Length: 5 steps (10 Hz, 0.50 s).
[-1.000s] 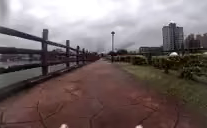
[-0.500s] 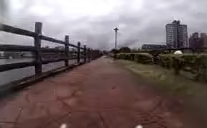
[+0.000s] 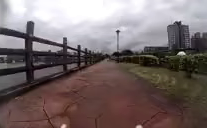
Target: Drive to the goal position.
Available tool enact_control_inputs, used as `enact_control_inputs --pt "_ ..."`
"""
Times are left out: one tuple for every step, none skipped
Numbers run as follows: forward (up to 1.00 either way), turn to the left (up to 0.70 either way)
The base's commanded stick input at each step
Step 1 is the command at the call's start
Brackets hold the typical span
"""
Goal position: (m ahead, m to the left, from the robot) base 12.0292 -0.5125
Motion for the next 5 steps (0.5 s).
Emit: enact_control_inputs --pt "0.85 0.01" --pt "0.85 0.01" --pt "0.85 0.01" --pt "0.85 0.01" --pt "0.85 0.01"
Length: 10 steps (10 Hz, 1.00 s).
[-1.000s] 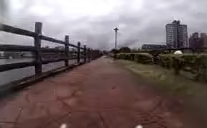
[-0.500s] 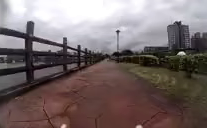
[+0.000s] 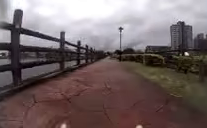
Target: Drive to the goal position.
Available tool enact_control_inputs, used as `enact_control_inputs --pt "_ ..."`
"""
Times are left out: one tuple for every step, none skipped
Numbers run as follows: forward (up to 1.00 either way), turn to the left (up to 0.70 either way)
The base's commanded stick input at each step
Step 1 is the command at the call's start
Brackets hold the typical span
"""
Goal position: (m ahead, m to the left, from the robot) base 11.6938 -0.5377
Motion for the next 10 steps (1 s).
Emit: enact_control_inputs --pt "0.85 0.01" --pt "0.85 0.01" --pt "0.85 0.01" --pt "0.85 0.01" --pt "0.85 0.01" --pt "0.85 0.01" --pt "0.85 0.01" --pt "0.85 0.01" --pt "0.85 0.01" --pt "0.85 0.01"
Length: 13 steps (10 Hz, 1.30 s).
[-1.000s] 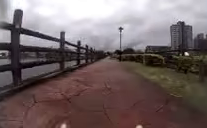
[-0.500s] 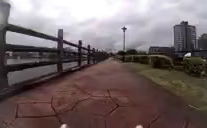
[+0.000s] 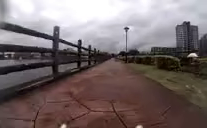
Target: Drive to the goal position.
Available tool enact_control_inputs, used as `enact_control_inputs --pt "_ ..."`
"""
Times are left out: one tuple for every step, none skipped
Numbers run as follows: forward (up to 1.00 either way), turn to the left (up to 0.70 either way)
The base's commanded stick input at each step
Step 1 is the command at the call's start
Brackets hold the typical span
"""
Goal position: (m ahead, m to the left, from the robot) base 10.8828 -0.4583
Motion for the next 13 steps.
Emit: enact_control_inputs --pt "0.85 0.01" --pt "0.85 0.01" --pt "0.85 0.01" --pt "0.85 0.01" --pt "0.85 0.01" --pt "0.85 0.01" --pt "0.85 0.01" --pt "0.85 0.01" --pt "0.85 0.01" --pt "0.85 -0.06" --pt "0.85 -0.25" --pt "0.85 -0.33" --pt "0.85 -0.33"
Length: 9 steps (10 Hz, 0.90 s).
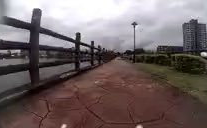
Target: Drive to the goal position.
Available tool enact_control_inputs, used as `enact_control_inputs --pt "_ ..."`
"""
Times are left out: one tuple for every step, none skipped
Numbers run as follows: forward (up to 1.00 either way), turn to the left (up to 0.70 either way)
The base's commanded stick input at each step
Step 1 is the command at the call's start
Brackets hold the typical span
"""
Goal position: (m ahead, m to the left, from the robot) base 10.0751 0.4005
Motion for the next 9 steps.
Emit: enact_control_inputs --pt "0.85 -0.33" --pt "0.85 -0.33" --pt "0.85 -0.33" --pt "0.85 -0.24" --pt "0.85 -0.09" --pt "0.85 0.01" --pt "0.85 0.01" --pt "0.85 0.01" --pt "0.85 0.01"
